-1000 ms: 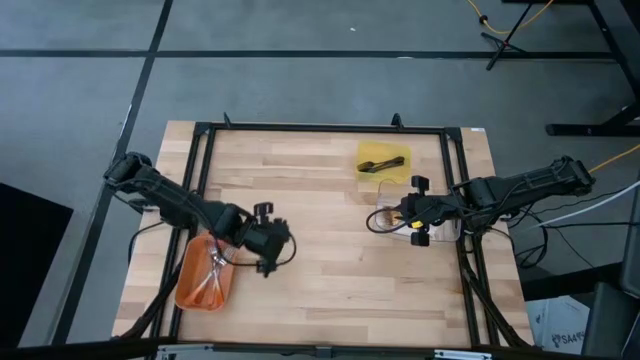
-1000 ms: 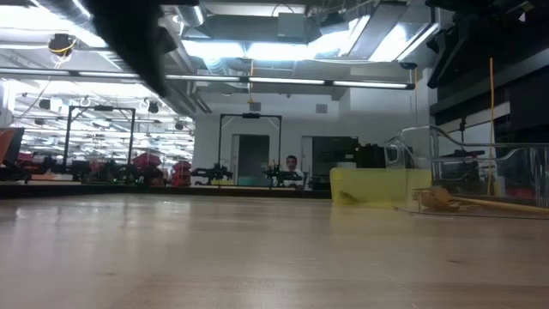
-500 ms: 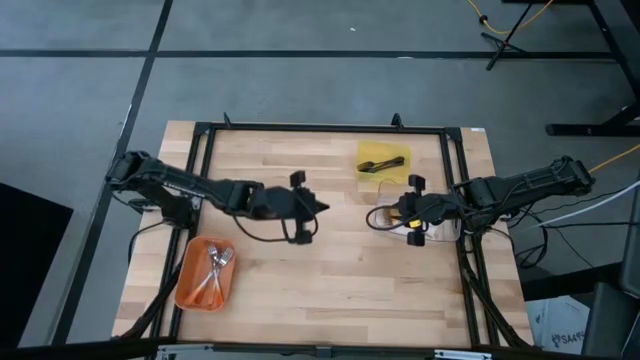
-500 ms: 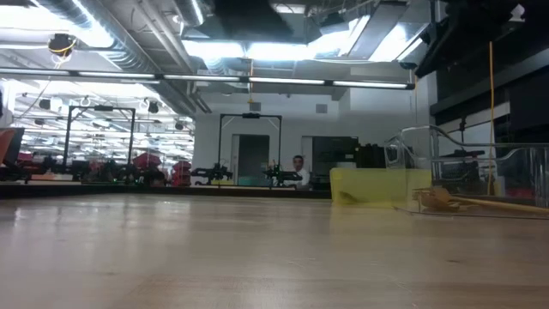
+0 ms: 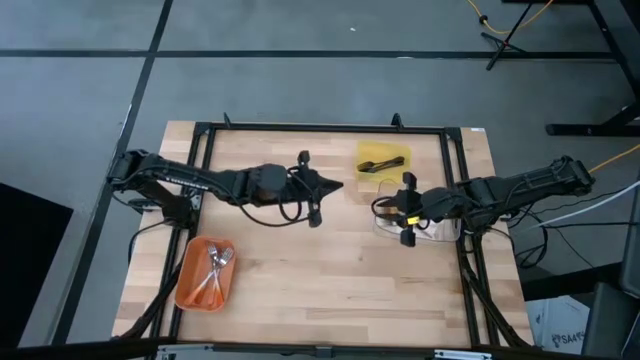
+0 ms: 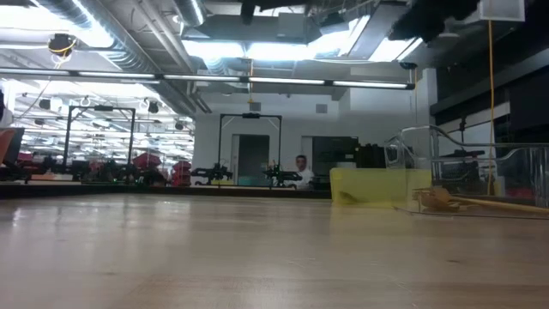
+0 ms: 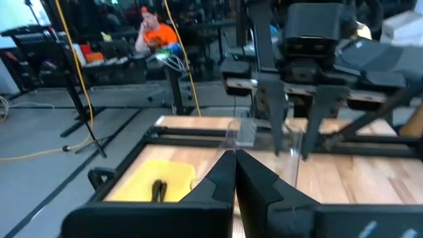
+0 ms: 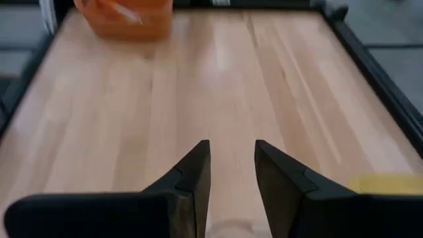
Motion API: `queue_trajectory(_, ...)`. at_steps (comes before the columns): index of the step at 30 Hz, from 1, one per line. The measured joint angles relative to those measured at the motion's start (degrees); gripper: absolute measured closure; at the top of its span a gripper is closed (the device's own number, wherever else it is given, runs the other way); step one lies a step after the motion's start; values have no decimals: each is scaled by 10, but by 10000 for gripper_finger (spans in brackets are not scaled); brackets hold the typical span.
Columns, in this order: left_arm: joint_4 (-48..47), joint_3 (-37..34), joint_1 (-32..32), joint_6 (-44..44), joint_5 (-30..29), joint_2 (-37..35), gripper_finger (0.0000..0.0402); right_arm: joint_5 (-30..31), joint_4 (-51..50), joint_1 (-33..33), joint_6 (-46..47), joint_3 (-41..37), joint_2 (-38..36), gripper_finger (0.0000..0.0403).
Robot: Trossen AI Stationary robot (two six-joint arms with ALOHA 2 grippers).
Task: Sort silverware by color (type)
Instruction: Return to Home Position
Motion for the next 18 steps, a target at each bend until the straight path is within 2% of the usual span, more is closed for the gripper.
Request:
queue_trajectory(10, 33, 0, 8, 0, 0, 0, 398, 0, 130, 0, -47, 0, 0, 294)
queue_trajectory(18, 34, 0, 8, 0, 0, -4, 398, 0, 156, 0, -60, 0, 0, 295)
